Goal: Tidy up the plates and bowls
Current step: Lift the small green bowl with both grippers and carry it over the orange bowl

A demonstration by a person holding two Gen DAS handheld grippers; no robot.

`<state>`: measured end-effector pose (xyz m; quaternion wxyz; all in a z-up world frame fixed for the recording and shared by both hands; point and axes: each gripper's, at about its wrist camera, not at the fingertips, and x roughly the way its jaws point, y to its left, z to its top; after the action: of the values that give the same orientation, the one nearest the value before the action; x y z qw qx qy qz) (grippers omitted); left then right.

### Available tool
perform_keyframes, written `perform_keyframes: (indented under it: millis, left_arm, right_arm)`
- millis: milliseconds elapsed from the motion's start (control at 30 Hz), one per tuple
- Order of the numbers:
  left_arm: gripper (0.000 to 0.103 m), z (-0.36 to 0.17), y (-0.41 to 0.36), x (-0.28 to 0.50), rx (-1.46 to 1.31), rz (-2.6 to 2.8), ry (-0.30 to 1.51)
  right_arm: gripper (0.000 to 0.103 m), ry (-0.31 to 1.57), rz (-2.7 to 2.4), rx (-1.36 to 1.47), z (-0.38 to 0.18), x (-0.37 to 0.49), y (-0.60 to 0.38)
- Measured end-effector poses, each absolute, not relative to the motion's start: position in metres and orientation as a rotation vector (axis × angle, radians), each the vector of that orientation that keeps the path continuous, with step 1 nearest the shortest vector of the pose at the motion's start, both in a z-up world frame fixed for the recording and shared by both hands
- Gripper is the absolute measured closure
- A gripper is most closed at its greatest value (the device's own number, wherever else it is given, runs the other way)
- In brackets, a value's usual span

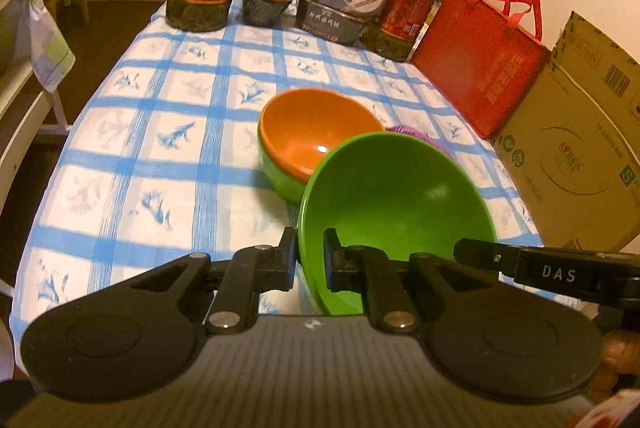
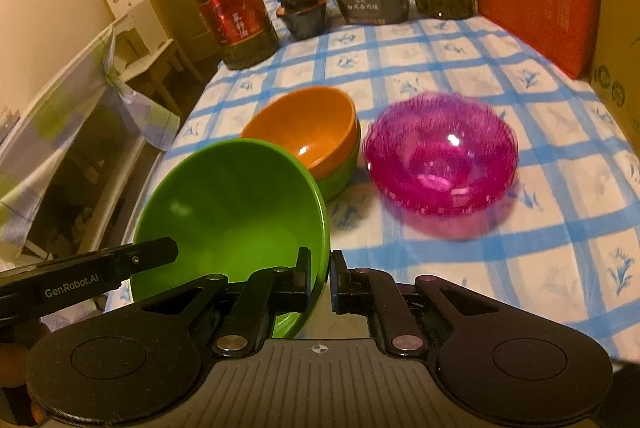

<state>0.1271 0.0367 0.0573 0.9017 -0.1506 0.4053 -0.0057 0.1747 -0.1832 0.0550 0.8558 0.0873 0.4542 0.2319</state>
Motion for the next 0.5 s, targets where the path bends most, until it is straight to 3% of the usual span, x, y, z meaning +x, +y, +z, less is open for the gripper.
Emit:
perform_keyframes:
  millis: [500]
  left_arm:
    - [0.091,0.082,0.052,0.210,-0.319,-0.011,0.819]
  right_arm:
    - [0.095,0.918,0.491,0.173,0.081,0.259,-0.170]
